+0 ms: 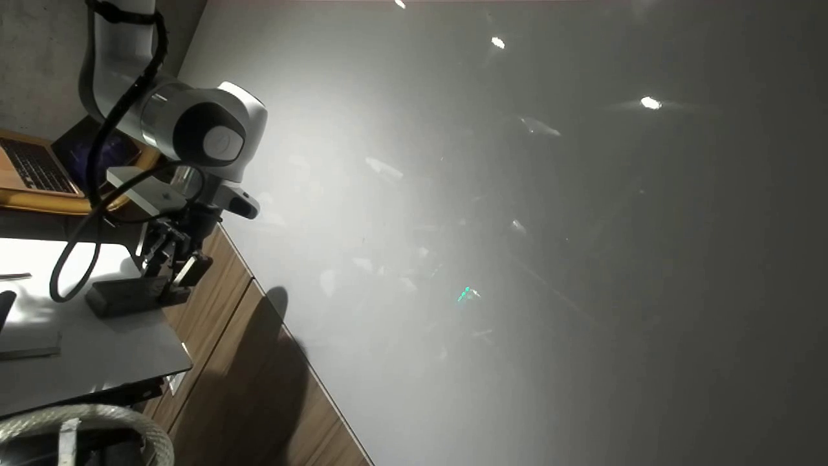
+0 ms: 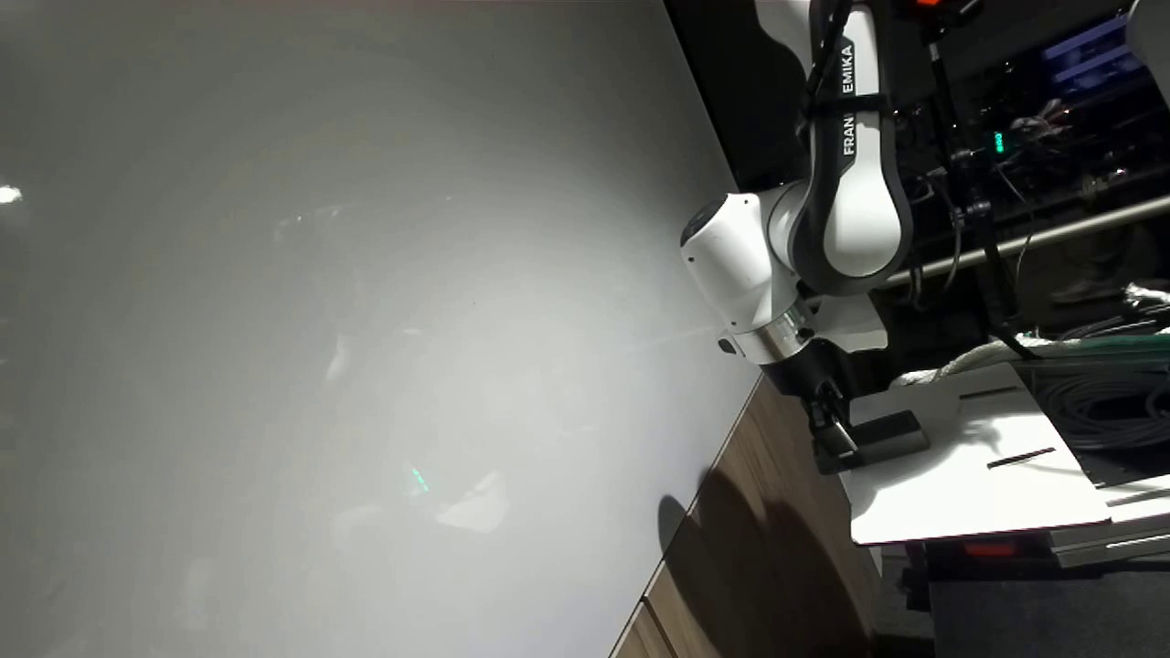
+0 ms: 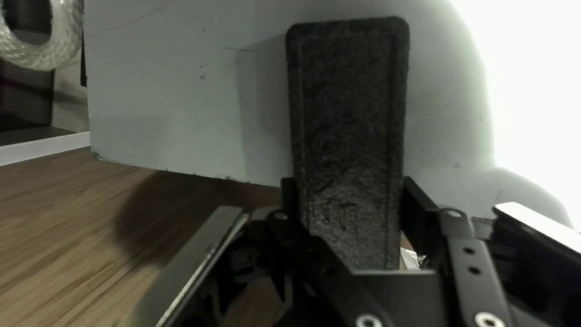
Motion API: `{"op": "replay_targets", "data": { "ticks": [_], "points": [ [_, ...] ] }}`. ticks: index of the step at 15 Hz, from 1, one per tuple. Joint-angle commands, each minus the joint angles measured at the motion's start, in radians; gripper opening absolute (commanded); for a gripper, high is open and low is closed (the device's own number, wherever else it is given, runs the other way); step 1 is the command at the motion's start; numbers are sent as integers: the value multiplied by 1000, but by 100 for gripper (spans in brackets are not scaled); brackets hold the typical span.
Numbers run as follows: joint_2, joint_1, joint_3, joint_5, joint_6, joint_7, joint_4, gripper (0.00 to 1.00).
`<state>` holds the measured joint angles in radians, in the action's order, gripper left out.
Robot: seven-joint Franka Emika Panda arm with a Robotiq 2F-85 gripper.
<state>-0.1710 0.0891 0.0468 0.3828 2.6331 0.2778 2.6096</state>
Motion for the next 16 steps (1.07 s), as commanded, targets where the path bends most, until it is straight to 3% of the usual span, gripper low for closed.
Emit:
{"op": "replay_targets", "data": {
  "ticks": [1,8,13,14,15,16],
  "points": [
    [22,22,-11,-31,-20,20,0,30],
    [36,35,-8,-100,-83,100,-13,30],
    [35,49,-16,-72,-95,164,-20,30],
    [34,50,-16,-68,-96,171,-21,62],
    [34,50,-16,-67,-97,177,-22,81],
    [33,50,-15,-67,-98,180,-23,88]
  ]
}}
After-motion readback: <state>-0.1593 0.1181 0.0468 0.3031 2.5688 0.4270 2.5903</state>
